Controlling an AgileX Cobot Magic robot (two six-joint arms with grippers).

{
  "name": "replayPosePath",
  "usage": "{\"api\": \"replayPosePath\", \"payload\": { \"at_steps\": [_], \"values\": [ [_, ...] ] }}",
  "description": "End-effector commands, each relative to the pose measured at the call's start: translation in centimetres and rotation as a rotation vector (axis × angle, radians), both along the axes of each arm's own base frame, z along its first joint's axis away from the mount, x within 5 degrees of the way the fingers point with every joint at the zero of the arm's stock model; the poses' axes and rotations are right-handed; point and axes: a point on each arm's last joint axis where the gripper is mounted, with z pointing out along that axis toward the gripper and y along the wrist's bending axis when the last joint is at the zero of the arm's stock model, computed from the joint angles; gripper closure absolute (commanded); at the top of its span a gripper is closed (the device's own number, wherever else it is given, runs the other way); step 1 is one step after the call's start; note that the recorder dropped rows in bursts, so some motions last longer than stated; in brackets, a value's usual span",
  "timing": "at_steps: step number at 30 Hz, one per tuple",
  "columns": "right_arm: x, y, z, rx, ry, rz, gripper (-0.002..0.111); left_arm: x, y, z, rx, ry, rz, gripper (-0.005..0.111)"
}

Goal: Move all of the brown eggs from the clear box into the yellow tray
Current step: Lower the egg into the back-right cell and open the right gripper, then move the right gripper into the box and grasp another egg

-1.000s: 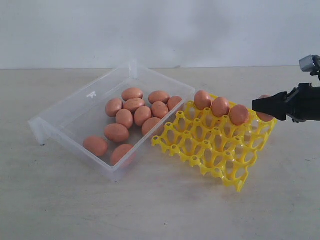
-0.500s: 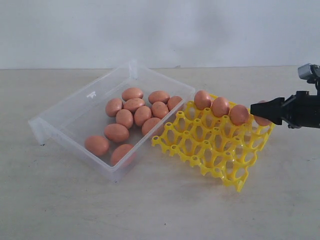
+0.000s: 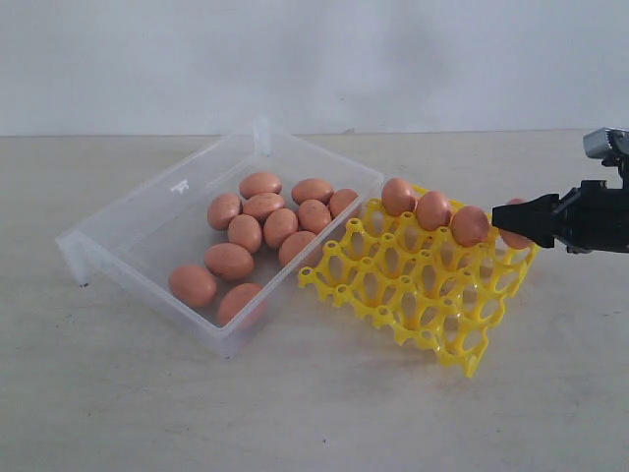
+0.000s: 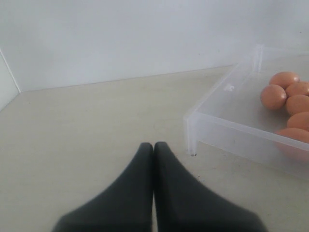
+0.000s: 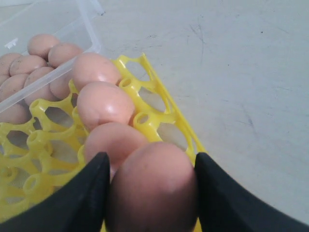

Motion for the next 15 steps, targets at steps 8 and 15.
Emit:
{"api": "replayPosePath", "payload": {
  "at_steps": [8, 15],
  "values": [
    [0.1, 0.0, 0.2, 0.041, 0.014, -0.031, 0.051, 0.0, 0.0, 0.0, -0.012, -0.007, 0.002, 0.111],
    [0.4, 0.8, 7.6, 0.318, -0.249, -0.04, 0.108, 0.0, 0.0, 0.0, -0.012, -0.007, 0.002, 0.111]
  ]
}}
